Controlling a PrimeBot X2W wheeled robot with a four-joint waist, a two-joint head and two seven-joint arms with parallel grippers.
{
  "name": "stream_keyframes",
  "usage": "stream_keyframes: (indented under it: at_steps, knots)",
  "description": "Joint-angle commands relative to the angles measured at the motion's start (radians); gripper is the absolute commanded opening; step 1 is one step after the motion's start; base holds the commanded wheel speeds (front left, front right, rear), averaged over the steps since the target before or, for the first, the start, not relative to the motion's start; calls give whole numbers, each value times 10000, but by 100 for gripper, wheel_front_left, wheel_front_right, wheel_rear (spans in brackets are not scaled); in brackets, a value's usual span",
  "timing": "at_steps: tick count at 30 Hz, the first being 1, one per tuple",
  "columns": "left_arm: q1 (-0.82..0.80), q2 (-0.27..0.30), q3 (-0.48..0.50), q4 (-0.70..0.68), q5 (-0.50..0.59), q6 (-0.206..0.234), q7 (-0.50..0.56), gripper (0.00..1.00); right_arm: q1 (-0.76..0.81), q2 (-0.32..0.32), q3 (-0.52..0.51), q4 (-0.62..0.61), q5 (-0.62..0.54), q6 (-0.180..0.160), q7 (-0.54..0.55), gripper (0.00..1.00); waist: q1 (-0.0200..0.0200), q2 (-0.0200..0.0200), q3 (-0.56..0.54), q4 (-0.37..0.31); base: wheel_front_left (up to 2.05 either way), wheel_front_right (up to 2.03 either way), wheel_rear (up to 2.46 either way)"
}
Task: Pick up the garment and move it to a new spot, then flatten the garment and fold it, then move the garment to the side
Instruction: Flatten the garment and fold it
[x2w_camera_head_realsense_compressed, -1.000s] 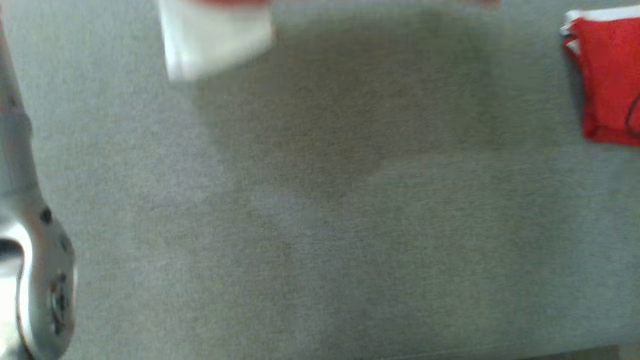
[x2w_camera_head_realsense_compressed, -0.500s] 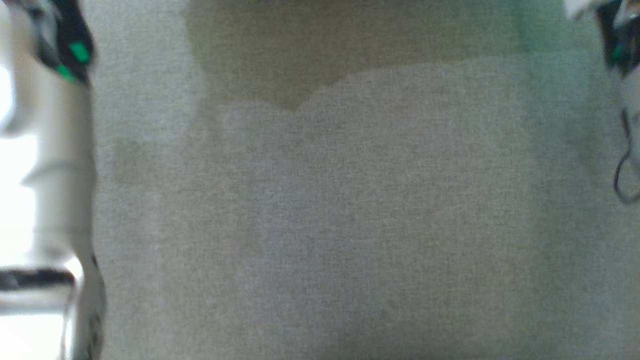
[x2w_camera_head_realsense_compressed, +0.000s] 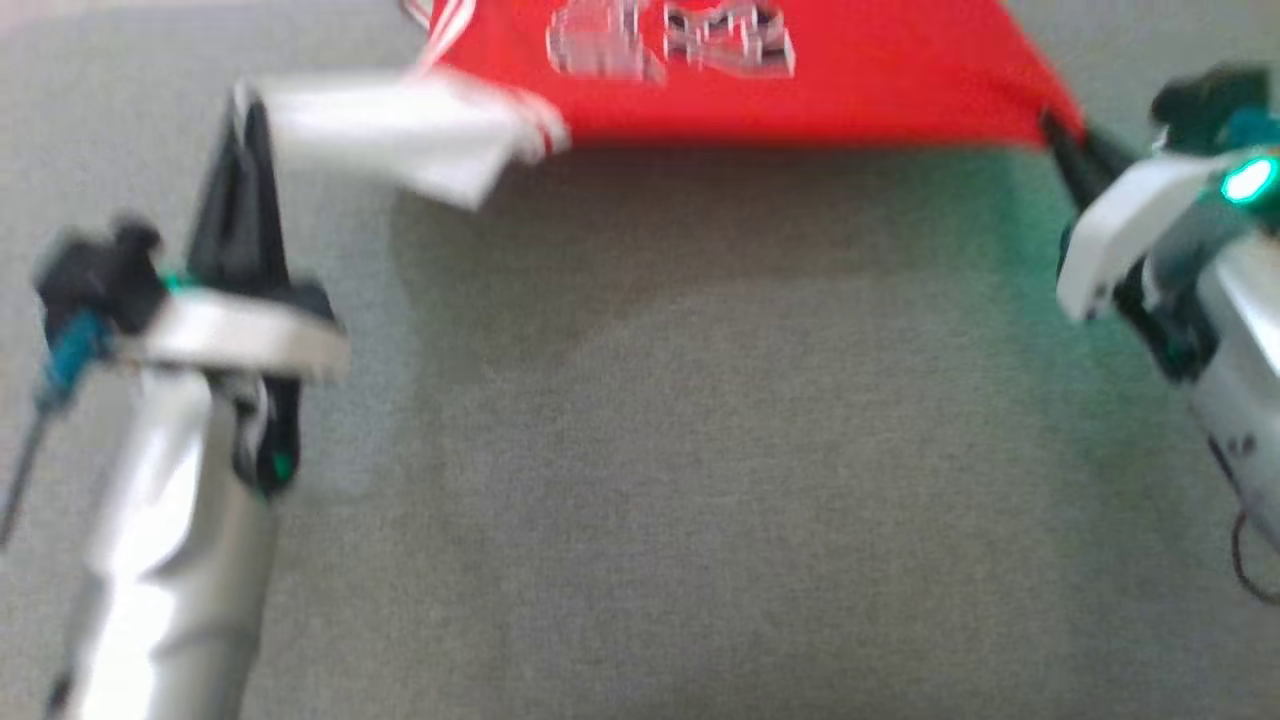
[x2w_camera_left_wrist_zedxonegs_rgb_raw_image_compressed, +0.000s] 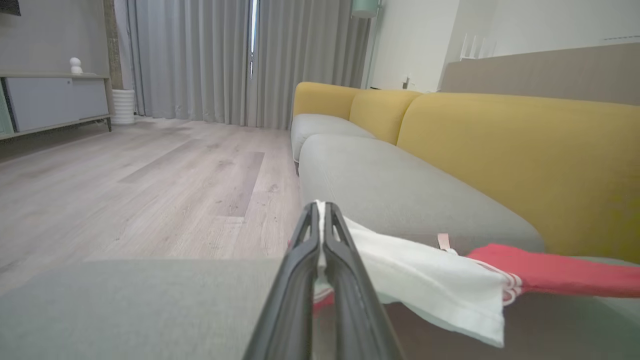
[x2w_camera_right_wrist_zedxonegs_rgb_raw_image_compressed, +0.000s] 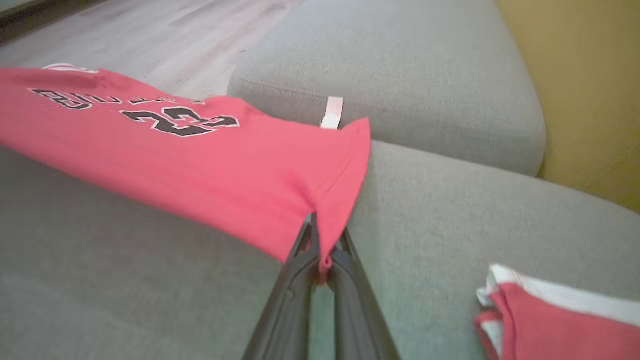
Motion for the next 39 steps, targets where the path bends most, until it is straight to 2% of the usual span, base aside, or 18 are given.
stream_keyframes:
  at_steps: [1, 8, 20, 31, 39]
  knots:
    - [406, 510, 237, -549, 92, -33, -89, 0, 452, -392, 292, -459, 340, 19, 286, 0, 3, -1, -597, -139, 0, 0, 0]
    - [2963, 544, -42, -1882, 223, 255, -36, 0, 2046, -1226, 1108, -1750, 1792, 19, 1322, 0, 3, -1, -1635, -290, 0, 0, 0]
    - [5418, 777, -351, -3609, 390, 820, 447, 0, 4031, -1990, 1546, -3266, 3016, 19, 2469, 0, 3, -1, -2926, -361, 0, 0, 0]
    - [7787, 1108, -273, -5827, 253, 1475, 1141, 0, 5724, -2801, 757, -4833, 3464, 19, 3327, 0, 3, -1, -3356, -403, 0, 0, 0]
    - [7830, 1360, -473, -6179, 428, 1484, 1515, 0, 6154, -2744, -128, -5488, 2841, 19, 3792, 0, 3, -1, -3085, -460, 0, 0, 0]
